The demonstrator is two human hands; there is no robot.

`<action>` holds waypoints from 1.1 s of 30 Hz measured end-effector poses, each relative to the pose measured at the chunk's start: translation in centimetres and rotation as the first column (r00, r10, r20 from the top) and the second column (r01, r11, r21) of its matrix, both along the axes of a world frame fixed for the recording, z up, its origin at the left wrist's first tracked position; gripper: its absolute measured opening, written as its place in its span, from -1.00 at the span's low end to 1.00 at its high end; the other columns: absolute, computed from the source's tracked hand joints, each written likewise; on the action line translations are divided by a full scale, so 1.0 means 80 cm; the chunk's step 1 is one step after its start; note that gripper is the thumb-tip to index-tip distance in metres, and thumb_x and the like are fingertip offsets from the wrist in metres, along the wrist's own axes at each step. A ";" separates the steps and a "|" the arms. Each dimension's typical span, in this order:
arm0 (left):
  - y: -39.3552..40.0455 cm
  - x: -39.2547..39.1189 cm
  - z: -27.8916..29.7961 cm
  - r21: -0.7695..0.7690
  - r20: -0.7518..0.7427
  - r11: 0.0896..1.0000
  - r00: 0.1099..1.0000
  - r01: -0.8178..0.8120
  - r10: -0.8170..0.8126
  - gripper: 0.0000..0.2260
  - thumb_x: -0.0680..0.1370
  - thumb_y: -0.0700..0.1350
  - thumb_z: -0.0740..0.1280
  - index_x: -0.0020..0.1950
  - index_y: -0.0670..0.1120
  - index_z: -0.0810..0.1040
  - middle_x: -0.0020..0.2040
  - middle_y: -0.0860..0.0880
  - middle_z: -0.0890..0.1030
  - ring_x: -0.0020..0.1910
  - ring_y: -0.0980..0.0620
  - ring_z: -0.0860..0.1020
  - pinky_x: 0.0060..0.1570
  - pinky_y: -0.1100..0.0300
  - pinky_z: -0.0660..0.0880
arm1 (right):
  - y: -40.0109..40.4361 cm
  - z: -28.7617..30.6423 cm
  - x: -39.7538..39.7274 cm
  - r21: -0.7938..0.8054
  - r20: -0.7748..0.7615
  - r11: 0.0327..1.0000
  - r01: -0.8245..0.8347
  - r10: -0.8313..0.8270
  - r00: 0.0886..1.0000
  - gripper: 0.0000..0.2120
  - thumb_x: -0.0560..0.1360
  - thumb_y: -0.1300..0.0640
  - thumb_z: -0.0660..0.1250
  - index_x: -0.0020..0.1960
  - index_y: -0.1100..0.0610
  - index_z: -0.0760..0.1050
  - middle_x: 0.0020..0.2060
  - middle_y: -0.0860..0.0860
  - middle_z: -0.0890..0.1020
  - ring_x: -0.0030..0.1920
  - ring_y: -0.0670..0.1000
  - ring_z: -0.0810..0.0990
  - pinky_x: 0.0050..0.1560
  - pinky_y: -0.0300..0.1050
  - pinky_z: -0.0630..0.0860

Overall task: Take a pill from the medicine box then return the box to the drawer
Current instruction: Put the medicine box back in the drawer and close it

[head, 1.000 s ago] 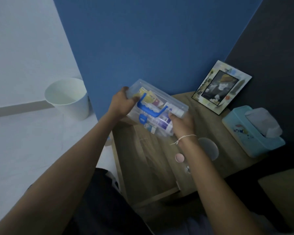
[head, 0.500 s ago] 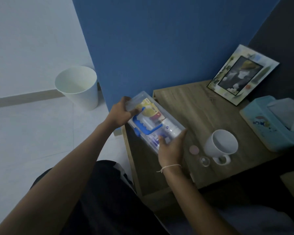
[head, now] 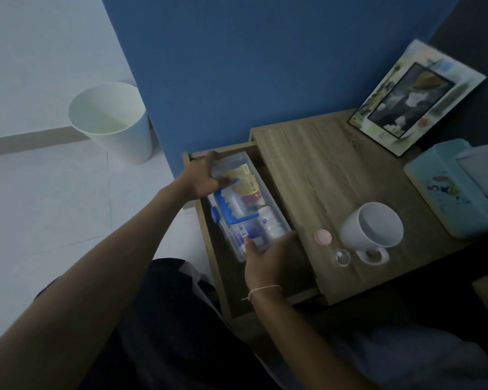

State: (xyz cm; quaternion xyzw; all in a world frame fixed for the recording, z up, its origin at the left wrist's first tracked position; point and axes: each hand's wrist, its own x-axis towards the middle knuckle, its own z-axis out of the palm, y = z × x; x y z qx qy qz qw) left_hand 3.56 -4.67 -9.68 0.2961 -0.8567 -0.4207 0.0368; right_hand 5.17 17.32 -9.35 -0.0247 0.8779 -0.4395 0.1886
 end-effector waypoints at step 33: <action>0.072 -0.015 -0.093 -0.379 0.405 0.828 0.879 0.412 -0.252 -0.38 0.62 0.16 0.01 0.56 -0.09 -0.13 0.58 -0.15 -0.14 0.55 -0.18 -0.17 0.49 -0.07 -0.16 | -0.001 -0.108 -0.065 0.591 -0.167 0.635 -0.498 0.700 0.694 -0.39 0.61 -0.09 -0.03 0.54 0.17 -0.10 0.56 0.18 -0.05 0.56 0.17 -0.10 0.51 0.18 -0.10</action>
